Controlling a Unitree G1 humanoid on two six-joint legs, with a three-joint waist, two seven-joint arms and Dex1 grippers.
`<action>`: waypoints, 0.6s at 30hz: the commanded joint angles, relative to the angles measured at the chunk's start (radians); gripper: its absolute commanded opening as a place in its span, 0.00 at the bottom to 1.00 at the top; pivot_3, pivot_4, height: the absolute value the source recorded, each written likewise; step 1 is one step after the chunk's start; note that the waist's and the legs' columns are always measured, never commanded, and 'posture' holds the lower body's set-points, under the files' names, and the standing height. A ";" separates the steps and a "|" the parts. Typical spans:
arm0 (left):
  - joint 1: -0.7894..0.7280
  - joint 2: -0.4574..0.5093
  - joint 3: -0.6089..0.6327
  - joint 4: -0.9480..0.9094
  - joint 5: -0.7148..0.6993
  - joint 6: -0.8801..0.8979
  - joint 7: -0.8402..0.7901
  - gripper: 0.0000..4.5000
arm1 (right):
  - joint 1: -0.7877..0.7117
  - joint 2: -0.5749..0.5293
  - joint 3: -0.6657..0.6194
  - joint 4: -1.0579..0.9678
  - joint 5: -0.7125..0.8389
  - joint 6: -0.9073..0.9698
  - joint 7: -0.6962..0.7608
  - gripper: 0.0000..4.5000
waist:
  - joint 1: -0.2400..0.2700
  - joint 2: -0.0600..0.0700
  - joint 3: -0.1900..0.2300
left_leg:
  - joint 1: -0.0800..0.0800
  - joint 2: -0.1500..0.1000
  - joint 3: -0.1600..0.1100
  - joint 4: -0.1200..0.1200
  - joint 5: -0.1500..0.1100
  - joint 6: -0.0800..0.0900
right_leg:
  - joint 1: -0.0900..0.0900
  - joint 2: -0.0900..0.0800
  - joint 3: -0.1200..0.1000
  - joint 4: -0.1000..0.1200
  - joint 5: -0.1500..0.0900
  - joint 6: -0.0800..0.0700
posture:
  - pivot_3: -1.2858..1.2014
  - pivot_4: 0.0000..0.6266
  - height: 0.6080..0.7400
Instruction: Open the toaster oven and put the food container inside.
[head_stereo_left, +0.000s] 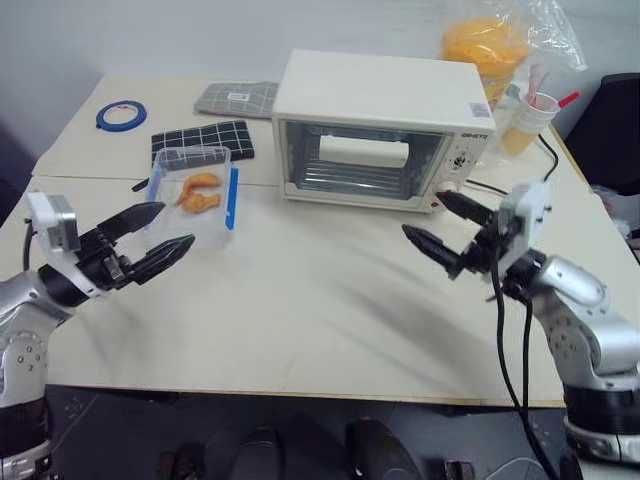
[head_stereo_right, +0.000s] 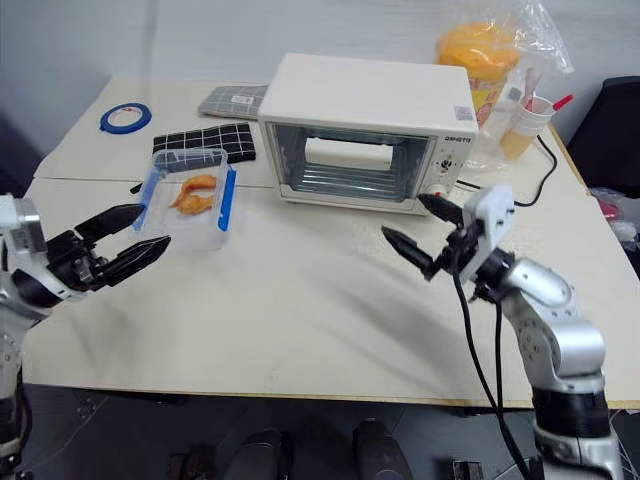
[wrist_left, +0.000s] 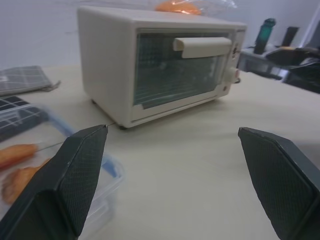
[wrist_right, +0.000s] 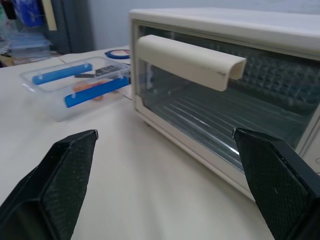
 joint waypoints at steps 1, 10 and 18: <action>-0.043 -0.008 -0.025 0.005 -0.011 0.012 -0.017 0.99 | -0.076 0.013 0.007 0.092 -0.033 -0.007 -0.004 1.00 | -0.001 0.000 0.000 | 0.000 0.000 0.000 0.001 0.000 0.000 | 0.000 0.000 0.000 0.000 0.000 0.000 | 0.52 0.24 1.00; -0.077 -0.084 -0.093 -0.005 0.032 -0.004 0.011 0.99 | -0.274 0.076 0.081 0.259 -0.110 -0.037 0.030 1.00 | -0.009 0.000 0.000 | 0.000 0.001 0.002 0.003 0.000 0.000 | -0.001 0.000 0.001 0.001 0.000 0.000 | 0.52 0.24 1.00; -0.071 -0.112 -0.106 0.005 0.058 -0.006 0.020 0.99 | -0.345 0.133 0.097 0.250 -0.106 -0.024 0.070 1.00 | -0.023 0.000 0.000 | -0.001 0.001 0.001 0.002 0.002 -0.004 | -0.001 0.000 0.000 0.003 0.000 0.000 | 0.52 0.24 1.00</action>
